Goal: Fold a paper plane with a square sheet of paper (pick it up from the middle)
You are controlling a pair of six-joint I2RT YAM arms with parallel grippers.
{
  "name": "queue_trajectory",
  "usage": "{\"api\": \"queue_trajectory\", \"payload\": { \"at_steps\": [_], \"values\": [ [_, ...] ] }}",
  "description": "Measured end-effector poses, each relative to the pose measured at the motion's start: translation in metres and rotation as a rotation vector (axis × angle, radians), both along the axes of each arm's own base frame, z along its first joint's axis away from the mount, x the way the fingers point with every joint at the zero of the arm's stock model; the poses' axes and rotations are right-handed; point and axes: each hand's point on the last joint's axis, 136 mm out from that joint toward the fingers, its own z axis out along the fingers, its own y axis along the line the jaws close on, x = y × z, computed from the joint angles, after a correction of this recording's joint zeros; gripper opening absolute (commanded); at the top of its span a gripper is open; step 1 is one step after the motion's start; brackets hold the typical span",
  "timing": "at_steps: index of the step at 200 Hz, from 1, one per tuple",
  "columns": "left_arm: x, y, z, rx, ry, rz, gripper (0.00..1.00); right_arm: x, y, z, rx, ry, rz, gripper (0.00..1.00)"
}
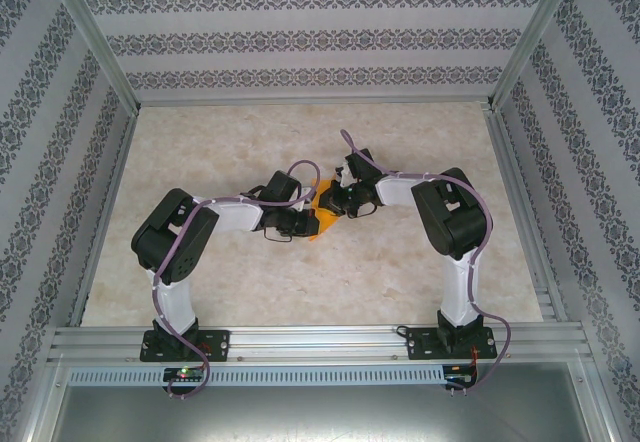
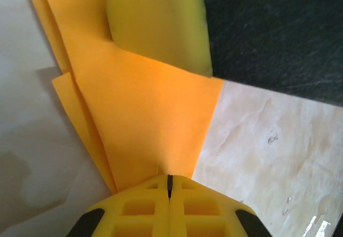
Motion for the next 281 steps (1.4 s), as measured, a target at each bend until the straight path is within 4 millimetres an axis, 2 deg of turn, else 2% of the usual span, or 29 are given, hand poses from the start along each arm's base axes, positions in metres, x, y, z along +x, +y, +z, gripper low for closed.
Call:
{"api": "queue_trajectory", "payload": {
  "at_steps": [41,115,207,256,281],
  "values": [
    [0.000,0.000,0.000,-0.003,-0.006,-0.001,0.00,-0.005,0.001,0.006,0.031,0.010,-0.008,0.09],
    [-0.003,0.000,0.001,-0.013,-0.011,-0.006,0.00,-0.009,-0.006,-0.004,-0.035,0.035,0.007,0.09],
    [-0.024,0.001,0.004,-0.024,0.014,-0.021,0.00,-0.016,-0.005,-0.004,-0.052,0.038,0.046,0.09],
    [-0.050,0.000,0.002,-0.019,0.111,-0.059,0.00,-0.014,-0.005,-0.005,-0.049,0.025,0.044,0.08],
    [-0.055,0.004,0.000,-0.001,0.135,-0.060,0.00,-0.014,-0.004,-0.005,-0.047,0.022,0.044,0.08]
  ]
}}
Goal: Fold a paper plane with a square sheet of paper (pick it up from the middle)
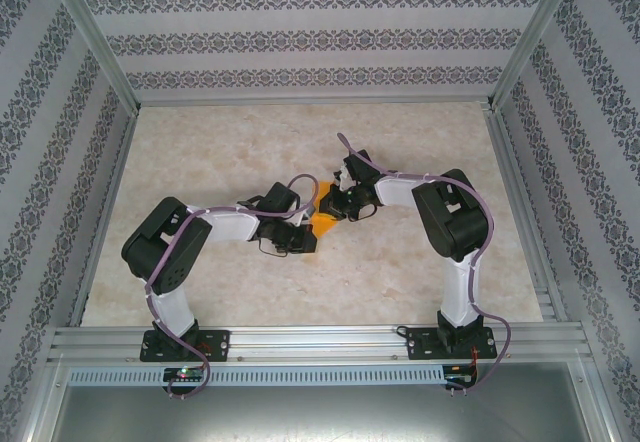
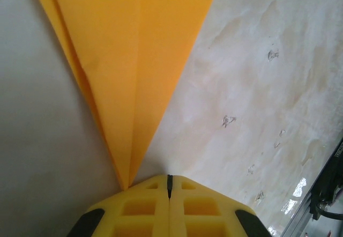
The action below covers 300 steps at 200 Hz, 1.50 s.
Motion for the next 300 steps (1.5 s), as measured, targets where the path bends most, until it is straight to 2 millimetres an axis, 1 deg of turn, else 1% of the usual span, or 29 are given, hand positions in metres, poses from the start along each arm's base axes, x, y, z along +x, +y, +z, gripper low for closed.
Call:
{"api": "queue_trajectory", "payload": {
  "at_steps": [15,31,67,85,97,116,141,161,236,274,300],
  "values": [
    [0.001,0.000,0.004,0.007,-0.003,0.003,0.00,0.000,0.000,0.000,0.001,-0.001,0.000,0.08],
    [0.008,-0.002,0.014,0.002,-0.032,0.010,0.00,0.001,0.001,0.000,0.004,-0.009,0.000,0.08],
    [0.042,-0.012,0.047,-0.028,-0.162,0.043,0.00,0.001,0.004,0.000,0.013,-0.021,0.004,0.08],
    [0.055,-0.013,0.053,-0.029,-0.199,0.064,0.00,0.001,0.004,0.000,0.020,-0.024,0.003,0.07],
    [0.062,-0.012,0.049,-0.014,-0.212,0.076,0.00,0.001,0.005,0.001,0.024,-0.023,0.000,0.08],
    [0.069,-0.008,0.035,0.027,-0.215,0.086,0.00,0.001,0.005,0.001,0.028,-0.020,-0.006,0.08],
    [0.072,-0.002,0.015,0.084,-0.212,0.086,0.00,0.002,0.005,0.001,0.032,-0.020,-0.010,0.07],
    [0.073,0.001,0.006,0.108,-0.209,0.082,0.00,0.002,0.006,0.001,0.033,-0.021,-0.011,0.07],
    [0.073,0.004,-0.001,0.137,-0.256,0.028,0.00,0.005,0.006,0.003,0.037,-0.009,-0.034,0.10],
    [0.072,0.005,-0.002,0.131,-0.284,0.006,0.00,0.020,0.008,0.008,0.031,-0.038,-0.054,0.09],
    [0.071,0.005,-0.003,0.123,-0.308,-0.005,0.00,0.030,0.001,0.005,-0.005,-0.048,-0.074,0.08]
  ]
}}
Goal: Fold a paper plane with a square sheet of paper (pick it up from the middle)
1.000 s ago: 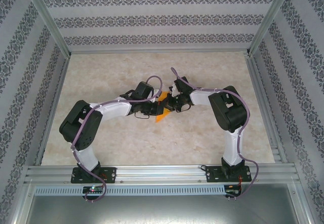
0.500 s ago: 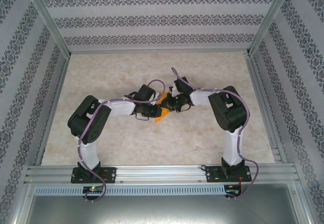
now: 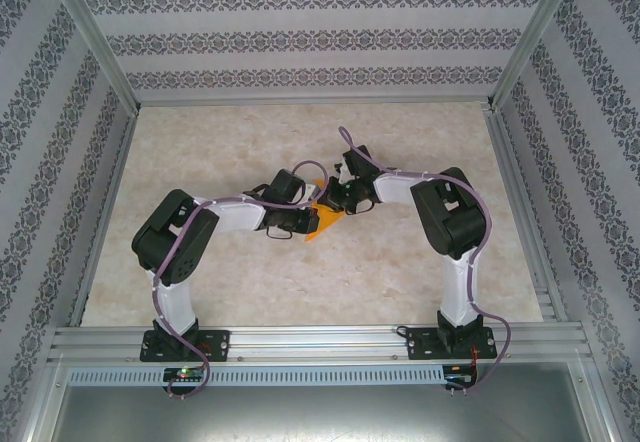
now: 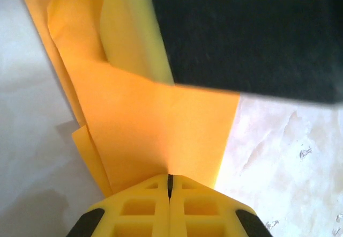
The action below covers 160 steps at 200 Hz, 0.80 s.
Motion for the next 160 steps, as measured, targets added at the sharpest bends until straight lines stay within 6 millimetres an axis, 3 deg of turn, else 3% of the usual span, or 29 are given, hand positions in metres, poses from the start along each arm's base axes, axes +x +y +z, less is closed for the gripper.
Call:
{"api": "queue_trajectory", "payload": {
  "at_steps": [92,160],
  "values": [
    [-0.004,0.004,-0.002,-0.031,-0.042,-0.010,0.00,0.016,-0.017,-0.004,-0.024,0.030,-0.002,0.08],
    [-0.008,0.005,-0.003,-0.045,-0.057,-0.016,0.00,0.057,-0.043,-0.003,-0.035,-0.001,-0.090,0.09]
  ]
}}
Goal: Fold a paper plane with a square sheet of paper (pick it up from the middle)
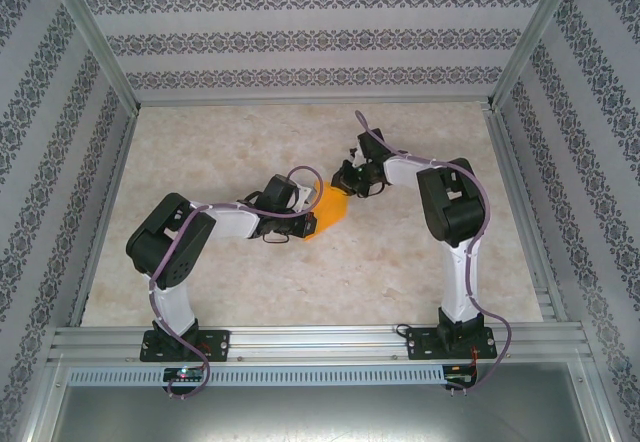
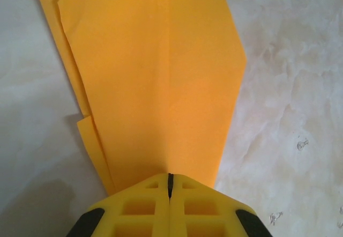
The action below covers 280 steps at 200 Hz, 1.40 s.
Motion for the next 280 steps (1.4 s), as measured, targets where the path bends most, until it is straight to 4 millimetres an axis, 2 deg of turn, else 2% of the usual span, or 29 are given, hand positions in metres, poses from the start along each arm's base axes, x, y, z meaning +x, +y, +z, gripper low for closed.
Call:
{"api": "queue_trajectory", "payload": {
  "at_steps": [52,90,122,145,175,213,239,280],
  "values": [
    [0.000,0.000,0.001,-0.010,0.005,-0.003,0.00,0.014,-0.004,0.000,-0.005,0.007,-0.019,0.09],
    [-0.008,0.000,0.002,-0.017,0.035,-0.019,0.00,0.024,-0.014,0.001,-0.008,-0.002,-0.037,0.09],
    [-0.010,0.000,0.003,-0.020,0.057,-0.024,0.00,0.046,-0.041,0.007,-0.040,-0.054,-0.089,0.11],
    [-0.012,0.000,0.004,-0.020,0.077,-0.030,0.00,0.049,-0.053,0.011,-0.046,-0.073,-0.101,0.18],
    [-0.017,-0.001,0.006,-0.020,0.117,-0.033,0.05,0.027,-0.048,0.029,-0.013,-0.088,-0.063,0.28],
    [-0.025,-0.001,0.007,-0.022,0.182,-0.024,0.15,-0.016,-0.022,0.051,0.049,-0.105,0.027,0.36],
    [-0.025,-0.002,0.019,-0.036,0.191,-0.018,0.22,-0.035,-0.004,0.047,0.054,-0.089,0.082,0.38],
    [-0.015,-0.001,0.049,-0.034,0.135,-0.002,0.36,-0.054,0.005,0.034,0.043,-0.050,0.114,0.41]
  ]
}}
